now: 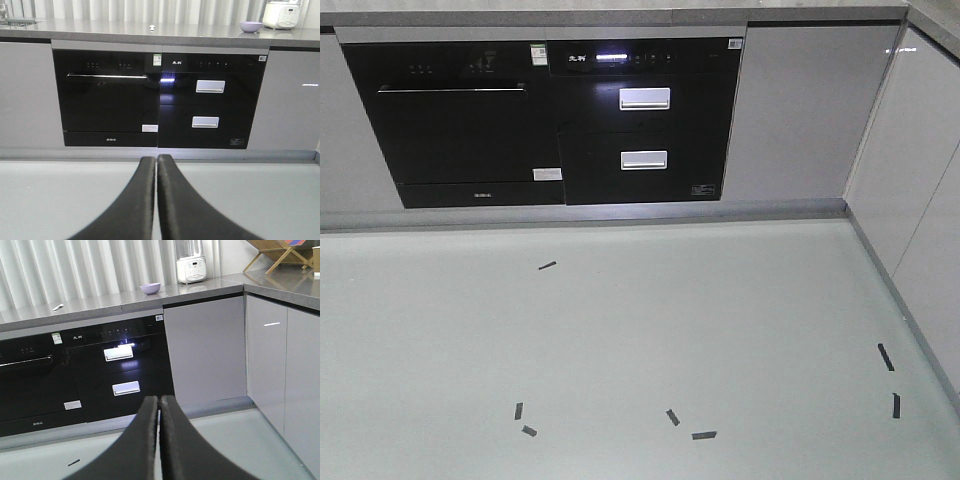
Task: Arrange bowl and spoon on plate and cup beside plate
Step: 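Drive the base toward the black appliance cabinet, both grippers held closed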
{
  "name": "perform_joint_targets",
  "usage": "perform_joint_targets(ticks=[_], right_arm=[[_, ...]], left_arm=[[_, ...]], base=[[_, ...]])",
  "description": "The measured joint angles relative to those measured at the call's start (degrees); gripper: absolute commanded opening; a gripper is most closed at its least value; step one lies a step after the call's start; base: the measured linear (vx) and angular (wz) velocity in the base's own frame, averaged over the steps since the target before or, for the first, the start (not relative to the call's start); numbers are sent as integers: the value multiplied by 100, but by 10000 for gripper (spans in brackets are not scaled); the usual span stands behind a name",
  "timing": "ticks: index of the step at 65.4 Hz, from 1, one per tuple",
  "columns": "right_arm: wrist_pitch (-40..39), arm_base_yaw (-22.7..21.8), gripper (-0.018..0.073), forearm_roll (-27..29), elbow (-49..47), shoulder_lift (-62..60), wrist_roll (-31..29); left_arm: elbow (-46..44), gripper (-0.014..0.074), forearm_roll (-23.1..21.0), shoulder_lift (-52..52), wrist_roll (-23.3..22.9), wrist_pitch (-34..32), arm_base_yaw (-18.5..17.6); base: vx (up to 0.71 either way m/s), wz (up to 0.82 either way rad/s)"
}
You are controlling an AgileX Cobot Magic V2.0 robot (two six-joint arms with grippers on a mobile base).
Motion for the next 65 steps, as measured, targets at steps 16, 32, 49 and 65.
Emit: perform_joint_targets(ticks=[16,32,49,65], right_arm=[[0,0,15,0,0,0,0],[0,0,15,0,0,0,0],[0,0,15,0,0,0,0],[0,0,15,0,0,0,0]], left_arm=[[0,-6,0,0,0,0,0],[0,-6,0,0,0,0,0],[0,-6,0,0,0,0,0],[0,-6,0,0,0,0,0]], base=[[9,-2],[6,0],[3,6],[2,4]])
